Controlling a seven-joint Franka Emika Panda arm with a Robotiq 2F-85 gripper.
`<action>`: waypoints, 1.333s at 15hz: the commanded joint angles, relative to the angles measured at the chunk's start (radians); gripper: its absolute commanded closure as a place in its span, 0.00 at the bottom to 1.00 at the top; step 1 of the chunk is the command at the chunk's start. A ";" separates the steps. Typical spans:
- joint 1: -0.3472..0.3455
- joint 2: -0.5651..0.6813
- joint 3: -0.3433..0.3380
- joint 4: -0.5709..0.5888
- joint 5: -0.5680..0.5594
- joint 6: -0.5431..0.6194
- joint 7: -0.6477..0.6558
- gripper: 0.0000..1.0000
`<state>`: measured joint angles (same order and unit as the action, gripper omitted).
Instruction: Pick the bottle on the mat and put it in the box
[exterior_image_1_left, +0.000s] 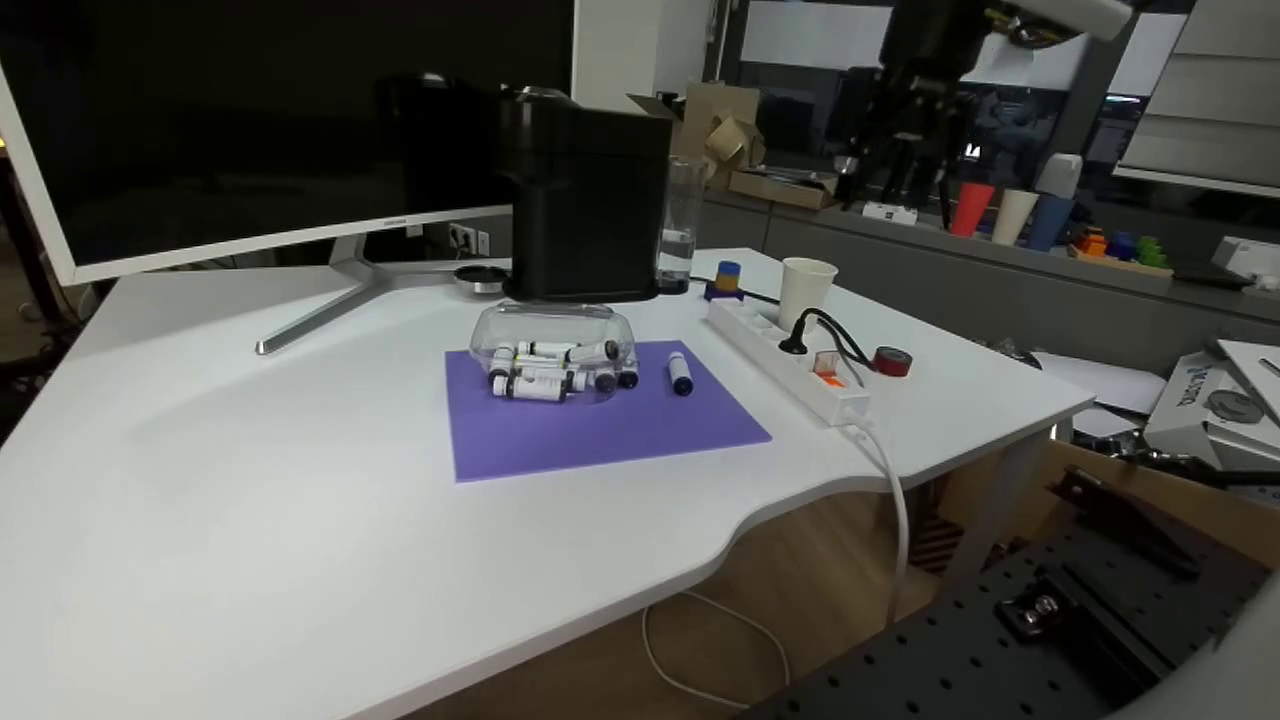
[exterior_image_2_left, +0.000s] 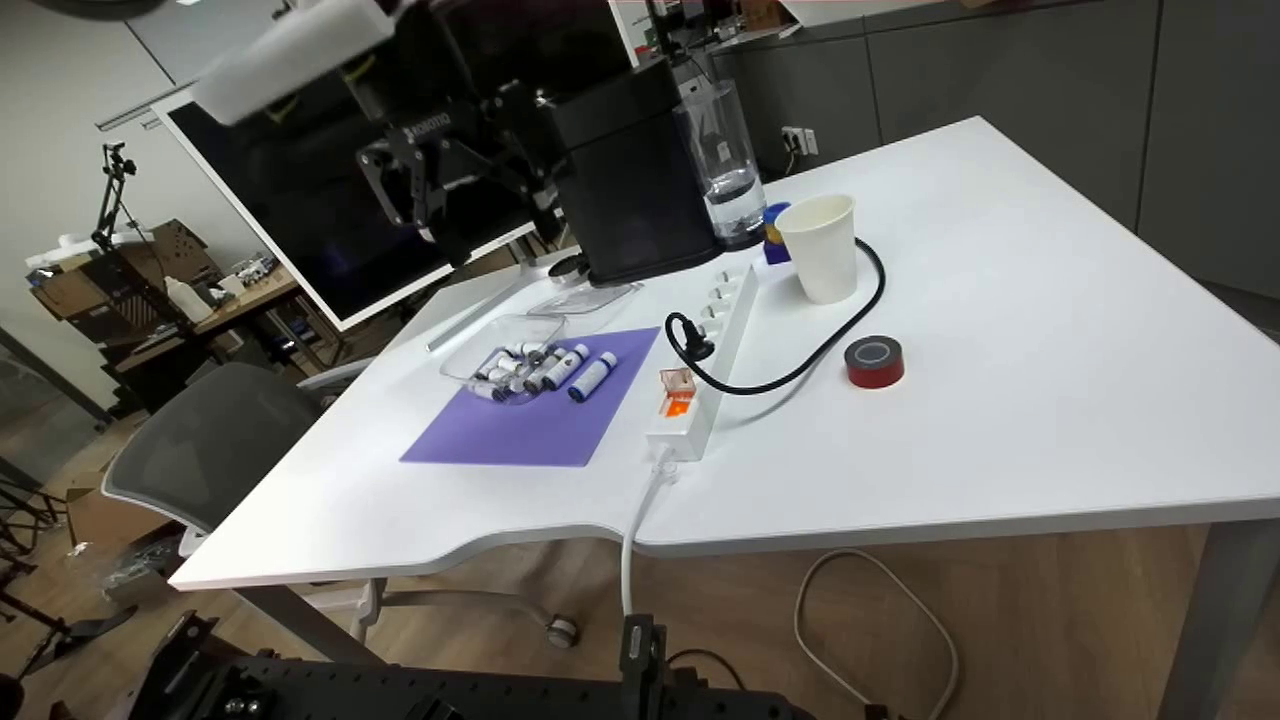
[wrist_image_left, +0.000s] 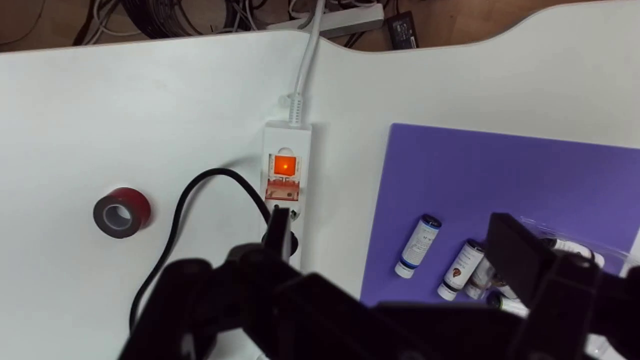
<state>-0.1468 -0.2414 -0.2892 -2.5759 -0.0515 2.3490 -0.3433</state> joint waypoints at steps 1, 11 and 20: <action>0.021 0.189 0.045 0.096 0.064 0.058 0.046 0.00; -0.019 0.498 0.156 0.227 0.221 0.177 0.028 0.00; -0.026 0.617 0.237 0.265 0.277 0.307 0.054 0.00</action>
<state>-0.1531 0.3257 -0.1005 -2.3348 0.1975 2.6166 -0.3190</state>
